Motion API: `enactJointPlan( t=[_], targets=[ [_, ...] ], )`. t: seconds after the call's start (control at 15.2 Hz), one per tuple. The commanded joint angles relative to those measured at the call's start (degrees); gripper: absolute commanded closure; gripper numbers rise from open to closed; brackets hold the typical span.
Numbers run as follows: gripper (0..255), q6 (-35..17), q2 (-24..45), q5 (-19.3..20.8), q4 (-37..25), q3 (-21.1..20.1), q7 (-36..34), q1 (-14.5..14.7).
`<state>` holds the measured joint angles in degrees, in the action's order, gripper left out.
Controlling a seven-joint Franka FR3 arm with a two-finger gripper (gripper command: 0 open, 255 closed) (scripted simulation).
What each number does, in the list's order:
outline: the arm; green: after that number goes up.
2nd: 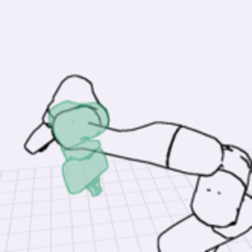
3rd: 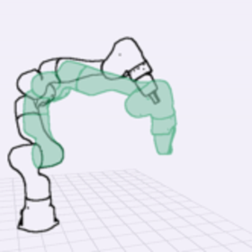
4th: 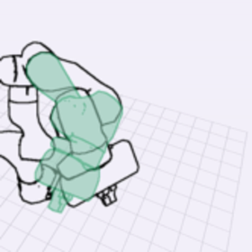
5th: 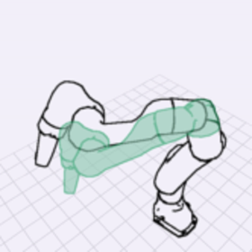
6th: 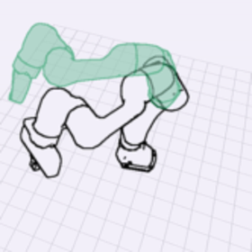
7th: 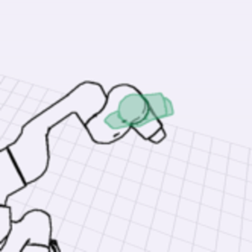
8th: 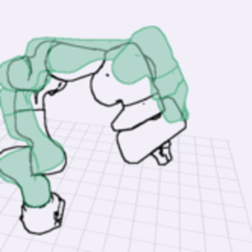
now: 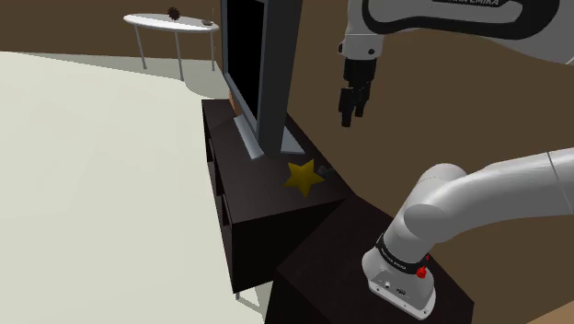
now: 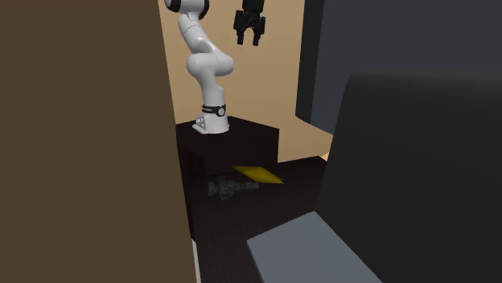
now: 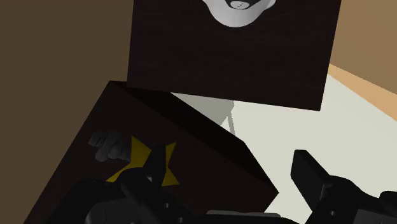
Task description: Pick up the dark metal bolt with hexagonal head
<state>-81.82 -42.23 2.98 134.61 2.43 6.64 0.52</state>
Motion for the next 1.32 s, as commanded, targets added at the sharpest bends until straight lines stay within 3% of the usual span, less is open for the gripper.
enactJointPlan(
  t=[0.0, 0.66, 1.25],
  targets=[
    [0, 0.0, 0.0, 0.0, 0.0, 0.0, 0.0, 0.0],
    [0, -19.0, 4.7, 9.0, 12.6, 8.1, 13.2, -0.9],
    [0, -39.3, 18.6, 15.9, 16.5, 16.0, 23.9, -1.9]
  ],
)
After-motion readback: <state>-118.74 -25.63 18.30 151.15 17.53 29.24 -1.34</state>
